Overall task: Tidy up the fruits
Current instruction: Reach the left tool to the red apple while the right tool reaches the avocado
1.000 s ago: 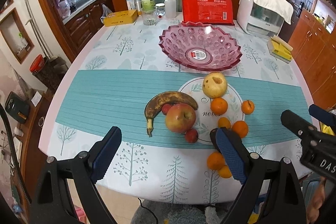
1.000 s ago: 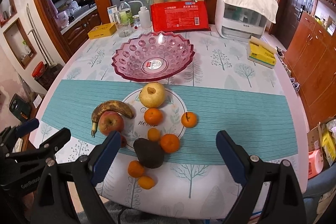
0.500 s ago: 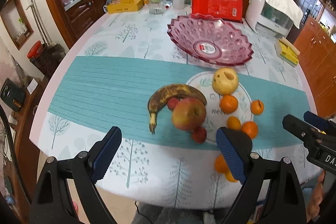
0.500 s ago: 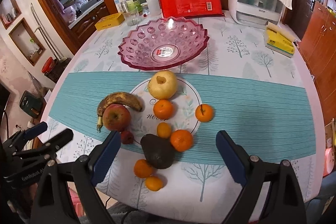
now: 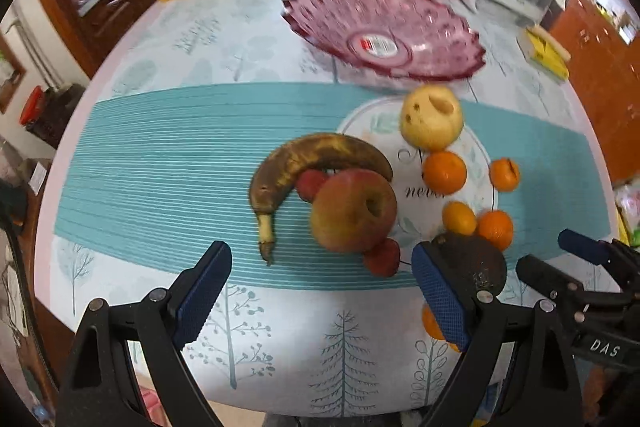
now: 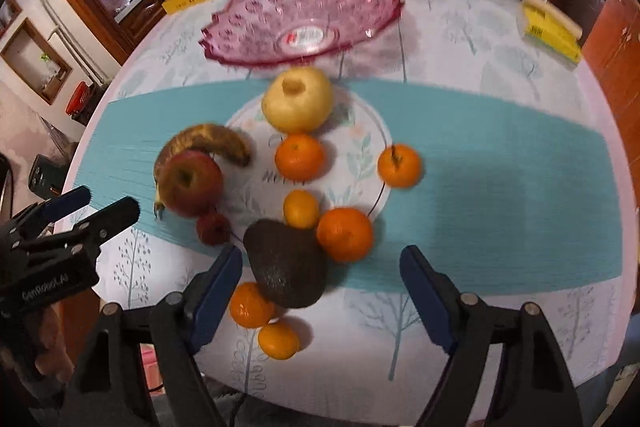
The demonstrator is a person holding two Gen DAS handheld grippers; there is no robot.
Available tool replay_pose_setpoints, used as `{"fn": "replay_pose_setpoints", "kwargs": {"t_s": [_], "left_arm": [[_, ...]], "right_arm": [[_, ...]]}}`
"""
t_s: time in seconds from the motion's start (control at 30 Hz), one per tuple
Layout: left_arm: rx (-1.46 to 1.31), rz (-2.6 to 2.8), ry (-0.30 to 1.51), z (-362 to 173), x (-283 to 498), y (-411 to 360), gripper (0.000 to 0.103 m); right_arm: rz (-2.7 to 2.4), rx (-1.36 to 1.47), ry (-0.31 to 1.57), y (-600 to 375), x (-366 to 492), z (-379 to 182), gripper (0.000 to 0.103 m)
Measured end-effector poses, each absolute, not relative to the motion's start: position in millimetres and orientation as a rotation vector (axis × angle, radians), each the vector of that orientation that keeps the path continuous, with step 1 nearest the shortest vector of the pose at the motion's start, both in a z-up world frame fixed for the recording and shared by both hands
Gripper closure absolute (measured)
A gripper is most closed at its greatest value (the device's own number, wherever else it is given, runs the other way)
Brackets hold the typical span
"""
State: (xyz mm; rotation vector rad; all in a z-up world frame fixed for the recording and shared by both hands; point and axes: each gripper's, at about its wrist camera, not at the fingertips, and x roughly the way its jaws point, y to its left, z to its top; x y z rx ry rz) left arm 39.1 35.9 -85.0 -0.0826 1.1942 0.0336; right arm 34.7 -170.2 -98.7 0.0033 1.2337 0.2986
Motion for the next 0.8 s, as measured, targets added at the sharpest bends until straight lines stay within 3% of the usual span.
{"fn": "replay_pose_setpoints", "kwargs": {"t_s": [0.8], "left_arm": [[-0.138, -0.115, 1.335, -130.4, 78.4, 38.9, 0.012]], "right_arm": [[0.334, 0.269, 1.381, -166.1, 42.5, -156.7, 0.021]]}}
